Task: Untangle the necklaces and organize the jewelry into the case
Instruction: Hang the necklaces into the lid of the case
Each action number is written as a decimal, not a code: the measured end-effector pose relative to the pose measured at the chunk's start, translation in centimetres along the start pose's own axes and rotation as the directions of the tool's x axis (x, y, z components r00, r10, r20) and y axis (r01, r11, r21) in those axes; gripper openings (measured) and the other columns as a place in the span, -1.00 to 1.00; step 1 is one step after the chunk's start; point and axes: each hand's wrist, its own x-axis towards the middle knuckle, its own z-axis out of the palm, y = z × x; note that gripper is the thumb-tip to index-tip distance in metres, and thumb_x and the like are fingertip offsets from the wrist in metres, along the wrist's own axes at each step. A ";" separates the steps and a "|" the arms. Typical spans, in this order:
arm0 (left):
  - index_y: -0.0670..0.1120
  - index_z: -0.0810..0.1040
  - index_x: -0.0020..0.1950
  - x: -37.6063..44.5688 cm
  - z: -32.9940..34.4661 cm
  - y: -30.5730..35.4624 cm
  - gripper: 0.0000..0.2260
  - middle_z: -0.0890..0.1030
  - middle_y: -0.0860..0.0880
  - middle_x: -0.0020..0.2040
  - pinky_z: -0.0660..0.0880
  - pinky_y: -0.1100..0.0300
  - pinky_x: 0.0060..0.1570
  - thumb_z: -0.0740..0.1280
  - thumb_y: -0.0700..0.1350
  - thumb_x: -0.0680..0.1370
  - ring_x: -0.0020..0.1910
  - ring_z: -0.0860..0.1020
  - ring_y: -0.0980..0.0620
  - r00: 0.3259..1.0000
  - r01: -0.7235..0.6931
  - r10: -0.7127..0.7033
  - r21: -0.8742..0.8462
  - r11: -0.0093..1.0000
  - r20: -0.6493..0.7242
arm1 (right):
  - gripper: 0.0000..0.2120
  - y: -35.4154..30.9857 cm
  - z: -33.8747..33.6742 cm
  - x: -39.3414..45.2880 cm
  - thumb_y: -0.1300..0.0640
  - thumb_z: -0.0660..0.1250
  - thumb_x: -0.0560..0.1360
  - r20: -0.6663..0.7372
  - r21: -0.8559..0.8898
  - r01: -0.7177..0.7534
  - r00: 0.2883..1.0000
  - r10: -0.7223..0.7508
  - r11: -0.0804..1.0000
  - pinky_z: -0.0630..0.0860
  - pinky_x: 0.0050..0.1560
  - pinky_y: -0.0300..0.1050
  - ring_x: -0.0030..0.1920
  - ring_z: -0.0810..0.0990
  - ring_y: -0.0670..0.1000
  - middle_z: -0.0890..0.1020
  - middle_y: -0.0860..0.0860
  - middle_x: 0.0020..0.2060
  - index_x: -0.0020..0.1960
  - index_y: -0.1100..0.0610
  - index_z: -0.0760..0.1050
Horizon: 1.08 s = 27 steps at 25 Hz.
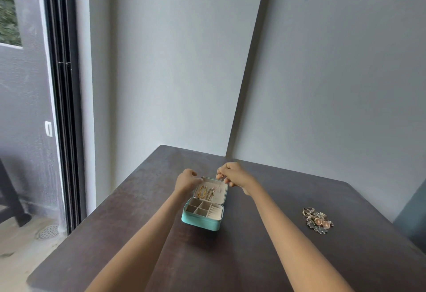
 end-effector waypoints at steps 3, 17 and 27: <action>0.00 0.29 -0.39 0.4 0.3 -0.4 -0.68 0.39 0.02 -0.32 0.35 0.18 -0.19 0.39 -0.09 0.46 -0.19 0.40 -0.02 0.998 0.037 -0.041 0.081 0.996 0.050 | -0.80 0.3 0.0 -0.4 0.21 0.17 0.54 0.009 -0.029 0.022 1.000 -0.022 0.999 0.30 -0.44 -0.31 -0.38 0.42 -0.11 0.60 -0.04 -0.27 -0.23 0.09 0.46; -0.19 0.54 -0.02 -2.0 -1.4 -1.9 -0.90 0.58 -0.10 -0.21 0.44 0.32 -0.55 0.39 -0.27 0.49 -0.51 0.51 0.12 0.983 0.059 0.042 -0.521 0.852 0.181 | -0.77 1.6 0.8 -1.2 0.21 0.16 0.55 0.107 -0.159 0.027 0.994 -0.010 0.987 0.28 -0.42 -0.30 -0.39 0.35 -0.10 0.54 -0.04 -0.27 -0.26 0.09 0.45; -0.14 0.54 0.01 -2.1 -1.1 -3.4 -0.83 0.59 -0.11 -0.19 0.47 0.30 -0.49 0.44 -0.24 0.46 -0.44 0.54 0.14 0.984 -0.077 0.161 -0.630 0.773 0.077 | -0.73 2.8 2.0 0.5 0.16 0.11 0.56 -0.142 -0.640 0.061 0.970 -0.196 0.766 0.41 -0.12 -0.09 -0.01 0.55 0.06 0.58 0.00 0.03 -0.28 0.04 0.43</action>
